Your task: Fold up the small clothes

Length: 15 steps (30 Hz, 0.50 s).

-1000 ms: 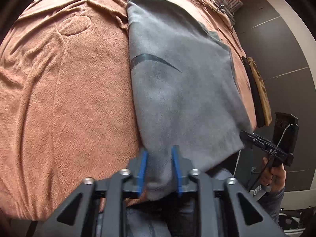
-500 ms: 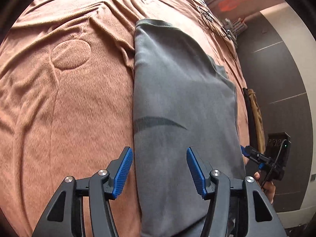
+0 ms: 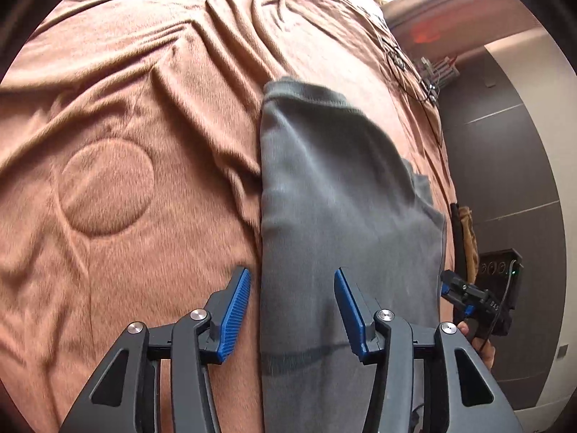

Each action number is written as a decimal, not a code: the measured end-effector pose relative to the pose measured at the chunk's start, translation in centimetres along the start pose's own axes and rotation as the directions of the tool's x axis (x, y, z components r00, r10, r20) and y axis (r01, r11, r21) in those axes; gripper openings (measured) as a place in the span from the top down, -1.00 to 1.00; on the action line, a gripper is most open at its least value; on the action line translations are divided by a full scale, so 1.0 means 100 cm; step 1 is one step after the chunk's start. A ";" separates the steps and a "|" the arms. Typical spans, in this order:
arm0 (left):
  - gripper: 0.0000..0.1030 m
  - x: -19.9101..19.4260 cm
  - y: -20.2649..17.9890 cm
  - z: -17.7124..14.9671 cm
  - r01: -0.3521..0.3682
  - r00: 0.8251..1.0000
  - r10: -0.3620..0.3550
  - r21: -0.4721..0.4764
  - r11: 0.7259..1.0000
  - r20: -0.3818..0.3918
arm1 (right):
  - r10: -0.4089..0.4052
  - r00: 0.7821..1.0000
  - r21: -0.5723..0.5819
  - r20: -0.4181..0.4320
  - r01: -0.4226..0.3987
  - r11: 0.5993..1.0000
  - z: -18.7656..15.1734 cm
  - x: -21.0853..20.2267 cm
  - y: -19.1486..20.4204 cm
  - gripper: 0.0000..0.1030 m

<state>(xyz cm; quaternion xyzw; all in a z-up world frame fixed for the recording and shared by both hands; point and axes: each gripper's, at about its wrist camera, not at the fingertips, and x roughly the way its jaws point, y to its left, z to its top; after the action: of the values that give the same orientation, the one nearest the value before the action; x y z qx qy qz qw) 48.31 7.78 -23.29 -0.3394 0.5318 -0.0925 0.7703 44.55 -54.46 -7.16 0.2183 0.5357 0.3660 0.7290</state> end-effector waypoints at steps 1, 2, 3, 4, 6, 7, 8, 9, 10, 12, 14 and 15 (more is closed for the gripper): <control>0.03 0.000 0.000 0.004 0.001 1.000 -0.001 -0.001 1.000 0.005 | 0.007 1.000 -0.001 -0.005 -0.007 1.000 0.005 0.004 -0.001 -0.08; 0.04 0.001 0.000 0.010 0.005 1.000 -0.005 -0.002 1.000 0.010 | 0.014 1.000 -0.002 -0.007 -0.014 1.000 0.007 0.006 -0.001 -0.06; 0.05 0.002 0.001 0.013 0.008 1.000 -0.008 -0.002 1.000 0.012 | 0.019 1.000 -0.001 -0.006 -0.019 1.000 0.011 0.009 -0.002 -0.05; 0.07 0.002 0.002 0.018 0.009 1.000 -0.009 -0.003 1.000 0.017 | 0.024 1.000 0.001 -0.006 -0.024 1.000 0.015 0.012 -0.002 -0.04; 0.10 0.005 0.003 0.027 0.016 1.000 -0.016 -0.007 1.000 0.021 | 0.039 0.999 0.009 -0.007 -0.039 0.999 0.022 0.017 -0.006 -0.02; 0.10 0.006 0.005 0.031 0.020 1.000 -0.020 -0.009 1.000 0.022 | 0.046 0.999 0.011 -0.008 -0.046 0.999 0.025 0.020 -0.007 -0.01; 0.10 0.008 0.005 0.035 0.026 0.999 -0.025 -0.013 1.000 0.023 | 0.051 0.999 0.012 -0.010 -0.051 0.999 0.027 0.023 -0.009 -0.01; 0.11 0.011 0.006 0.039 0.028 0.999 -0.028 -0.015 0.999 0.024 | 0.057 0.998 0.013 -0.013 -0.057 0.998 0.030 0.027 -0.010 0.01; 0.11 0.011 0.007 0.043 0.028 0.999 -0.028 -0.016 0.999 0.026 | 0.062 0.998 0.013 -0.014 -0.062 0.998 0.032 0.029 -0.012 0.06; 0.11 0.016 0.007 0.052 0.032 0.999 -0.032 -0.017 0.999 0.033 | 0.067 0.998 0.009 -0.016 -0.066 0.998 0.037 0.033 -0.014 0.14; 0.18 0.020 0.007 0.061 0.051 0.998 -0.051 -0.018 0.999 0.046 | 0.066 0.998 0.007 -0.021 -0.066 0.998 0.042 0.037 -0.016 0.22; 0.20 0.023 0.007 0.066 0.055 0.997 -0.054 -0.021 0.998 0.047 | 0.067 0.997 0.008 -0.024 -0.067 0.998 0.044 0.039 -0.017 0.26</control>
<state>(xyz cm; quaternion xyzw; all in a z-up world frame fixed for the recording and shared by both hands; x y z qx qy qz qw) 54.91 9.89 -24.12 -0.3643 0.5054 -0.0997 0.7758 49.84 -52.29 -9.34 0.2340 0.5383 0.3909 0.7090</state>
